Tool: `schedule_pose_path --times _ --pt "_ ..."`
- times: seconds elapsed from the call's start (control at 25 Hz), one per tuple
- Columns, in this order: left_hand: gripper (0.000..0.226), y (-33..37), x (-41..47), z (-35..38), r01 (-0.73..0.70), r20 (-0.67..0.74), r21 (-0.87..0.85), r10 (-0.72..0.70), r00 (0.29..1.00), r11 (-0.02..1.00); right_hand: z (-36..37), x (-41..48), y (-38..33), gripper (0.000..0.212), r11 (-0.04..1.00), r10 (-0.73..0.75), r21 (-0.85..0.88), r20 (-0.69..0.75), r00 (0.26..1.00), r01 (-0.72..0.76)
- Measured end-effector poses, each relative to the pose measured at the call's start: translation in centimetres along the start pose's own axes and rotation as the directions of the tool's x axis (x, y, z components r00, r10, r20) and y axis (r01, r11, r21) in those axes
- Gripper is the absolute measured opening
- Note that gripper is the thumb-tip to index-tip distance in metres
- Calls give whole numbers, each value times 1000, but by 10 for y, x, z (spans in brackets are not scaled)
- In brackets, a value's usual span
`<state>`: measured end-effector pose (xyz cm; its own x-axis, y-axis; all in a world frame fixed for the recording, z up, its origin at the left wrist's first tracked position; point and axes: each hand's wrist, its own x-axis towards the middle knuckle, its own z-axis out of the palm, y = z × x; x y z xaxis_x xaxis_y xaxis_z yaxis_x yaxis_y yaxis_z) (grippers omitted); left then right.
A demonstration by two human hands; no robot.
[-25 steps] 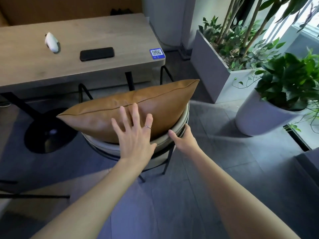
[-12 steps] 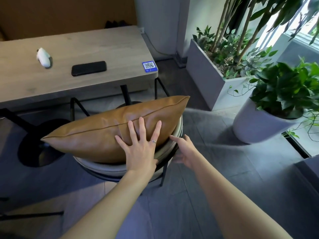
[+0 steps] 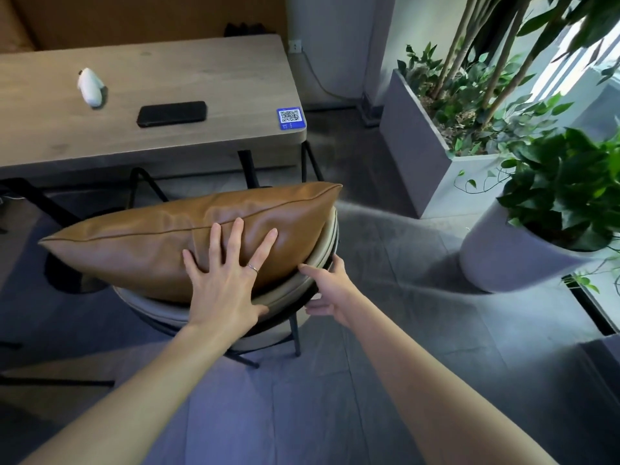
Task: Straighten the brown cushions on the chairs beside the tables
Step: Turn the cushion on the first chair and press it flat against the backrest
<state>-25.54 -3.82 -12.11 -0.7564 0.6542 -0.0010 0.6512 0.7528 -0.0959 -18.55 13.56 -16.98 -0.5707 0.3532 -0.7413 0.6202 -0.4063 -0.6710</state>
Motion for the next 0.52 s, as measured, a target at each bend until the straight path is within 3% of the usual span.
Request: schedule_pose_path --times 0.16,0.28,0.52 --pt "145 15 -6 -4 55 -1 34 -55 999 998 -10 7 -13 105 1000 5 19 -5 1000 -5" --pt "136 31 -1 -9 13 -45 95 -8 999 995 -6 6 -15 111 999 -15 40 -67 998 18" --pt "141 23 5 -5 -6 -109 75 14 994 997 12 4 5 112 997 -50 48 -70 996 54"
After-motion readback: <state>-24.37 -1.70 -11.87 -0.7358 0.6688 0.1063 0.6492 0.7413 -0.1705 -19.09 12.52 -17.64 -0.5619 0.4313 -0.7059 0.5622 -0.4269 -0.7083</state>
